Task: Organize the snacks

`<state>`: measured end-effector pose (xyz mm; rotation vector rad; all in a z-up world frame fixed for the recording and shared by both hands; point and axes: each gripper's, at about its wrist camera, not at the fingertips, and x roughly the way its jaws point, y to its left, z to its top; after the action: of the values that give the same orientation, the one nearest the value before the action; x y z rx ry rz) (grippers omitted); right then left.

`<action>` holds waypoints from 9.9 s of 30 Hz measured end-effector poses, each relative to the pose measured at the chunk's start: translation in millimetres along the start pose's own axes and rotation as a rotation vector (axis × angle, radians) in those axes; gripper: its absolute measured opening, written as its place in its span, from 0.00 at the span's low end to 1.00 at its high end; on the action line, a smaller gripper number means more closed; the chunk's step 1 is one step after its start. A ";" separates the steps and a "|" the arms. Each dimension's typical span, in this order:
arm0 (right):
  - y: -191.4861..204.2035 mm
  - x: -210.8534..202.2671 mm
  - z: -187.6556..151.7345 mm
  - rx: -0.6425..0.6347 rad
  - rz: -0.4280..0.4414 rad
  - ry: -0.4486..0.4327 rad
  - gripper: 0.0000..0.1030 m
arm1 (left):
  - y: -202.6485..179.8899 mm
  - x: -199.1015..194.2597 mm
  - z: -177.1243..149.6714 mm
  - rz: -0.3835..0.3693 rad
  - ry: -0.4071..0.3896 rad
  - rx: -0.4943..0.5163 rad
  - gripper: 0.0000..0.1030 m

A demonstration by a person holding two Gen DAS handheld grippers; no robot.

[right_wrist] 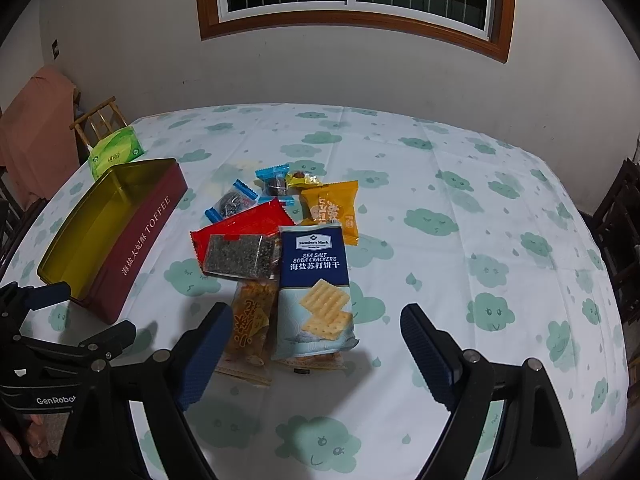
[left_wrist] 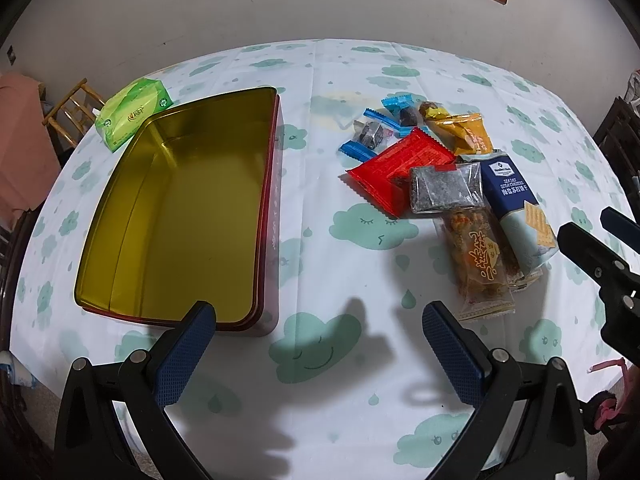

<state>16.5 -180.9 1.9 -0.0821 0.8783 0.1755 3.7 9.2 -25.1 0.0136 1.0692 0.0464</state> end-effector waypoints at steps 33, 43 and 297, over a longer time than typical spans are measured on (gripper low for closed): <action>-2.8 66.0 12.0 -0.021 -0.009 0.113 0.74 | -11.8 16.4 19.3 -0.035 0.020 0.032 1.00; -3.0 90.7 19.1 -0.013 0.051 0.147 0.50 | -13.9 22.3 27.9 -0.023 0.014 0.028 0.99; -7.8 82.4 -8.9 -0.008 0.033 0.132 0.52 | 9.2 -11.8 14.7 -0.087 -0.063 0.034 0.95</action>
<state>62.7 -180.0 -67.2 -0.0871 1.0114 0.2066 10.7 18.0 -7.4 -0.0004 1.0065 -0.0507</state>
